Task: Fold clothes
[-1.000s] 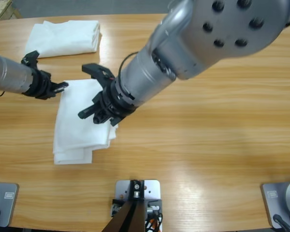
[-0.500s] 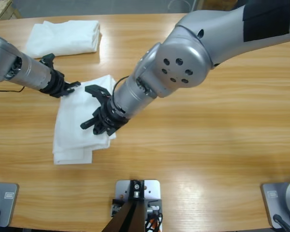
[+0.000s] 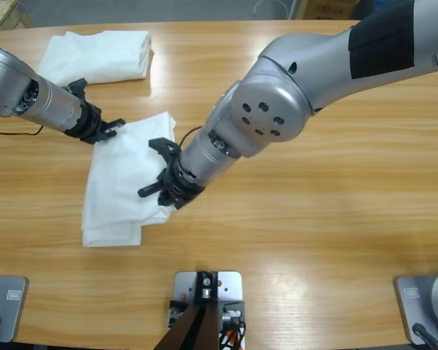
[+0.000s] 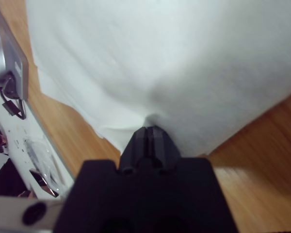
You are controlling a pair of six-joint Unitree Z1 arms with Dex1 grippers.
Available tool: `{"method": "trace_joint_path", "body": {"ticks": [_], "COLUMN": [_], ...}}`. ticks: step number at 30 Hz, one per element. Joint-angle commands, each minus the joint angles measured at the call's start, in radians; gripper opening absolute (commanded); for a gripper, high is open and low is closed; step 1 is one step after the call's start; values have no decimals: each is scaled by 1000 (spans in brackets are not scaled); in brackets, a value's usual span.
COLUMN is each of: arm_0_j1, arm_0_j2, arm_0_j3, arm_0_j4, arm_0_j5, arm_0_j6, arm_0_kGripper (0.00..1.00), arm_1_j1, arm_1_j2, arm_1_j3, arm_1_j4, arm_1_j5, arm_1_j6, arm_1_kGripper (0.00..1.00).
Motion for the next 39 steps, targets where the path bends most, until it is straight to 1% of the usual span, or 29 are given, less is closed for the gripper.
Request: {"method": "trace_joint_path", "body": {"ticks": [1, 5, 7, 11, 12, 14, 16, 17, 18, 19, 20, 21, 22, 23, 24, 27, 30, 32, 35, 36, 39], "arm_0_j1": [68, 111, 150, 196, 199, 197, 190, 183, 172, 159, 139, 121, 105, 80, 65, 7, -37, -68, -106, -117, -160], "arm_0_j2": [129, 135, 87, -78, -174, -255, -326, -357, -392, -419, -446, -471, -496, -530, -557, -668, -763, -823, -900, -923, -969], "arm_0_j3": [15, 4, 8, 15, 17, 18, 19, 23, 34, 48, 63, 83, 99, 111, 117, 145, 171, 166, 155, 153, 151], "arm_0_j4": [-7, -7, 1, 19, 21, 30, 61, 78, 99, 111, 131, 153, 167, 189, 219, 303, 391, 498, 617, 650, 676], "arm_0_j5": [-8, -6, 1, 8, 8, 7, 3, 4, 5, 5, 5, 5, 6, 10, 21, 49, 51, 51, 59, 63, 74], "arm_0_j6": [44, 68, 76, 111, 121, 119, 112, 111, 111, 110, 110, 108, 108, 115, 117, 115, 119, 126, 131, 136, 136], "arm_0_kGripper": [0, 0, 0, 0, 0, 0, 0, 0, 0, 0, 0, 52, 549, 945, 991, 996, 992, 996, 996, 996, 996], "arm_1_j1": [5, 5, 5, 5, 5, 5, 5, 5, 6, 8, 8, 9, 13, 18, 19, 20, 22, 29, 77, 90, 111], "arm_1_j2": [17, -20, -23, -17, -19, -23, -42, -82, -128, -183, -228, -253, -265, -265, -263, -217, -63, 57, 195, 223, 260], "arm_1_j3": [128, 161, 162, 155, 149, 147, 147, 145, 135, 94, 29, -30, -112, -174, -233, -366, -613, -816, -1070, -1108, -1114], "arm_1_j4": [38, 49, 53, 55, 61, 71, 81, 84, 93, 145, 220, 279, 362, 426, 488, 634, 834, 958, 1089, 1122, 1143], "arm_1_j5": [-47, -62, -63, -63, -65, -67, -94, -154, -209, -264, -304, -325, -346, -363, -373, -372, -336, -326, -352, -373, -444], "arm_1_j6": [16, 15, 14, 14, 14, 10, 8, 7, 6, -7, -59, -116, -191, -239, -275, -294, -294, -318, -465, -501, -593], "arm_1_kGripper": [0, 0, 0, 0, 0, 0, 0, 0, 55, 764, 996, 1000, 1000, 1000, 1000, 1000, 1000, 1000, 1000, 1000, 1000]}}
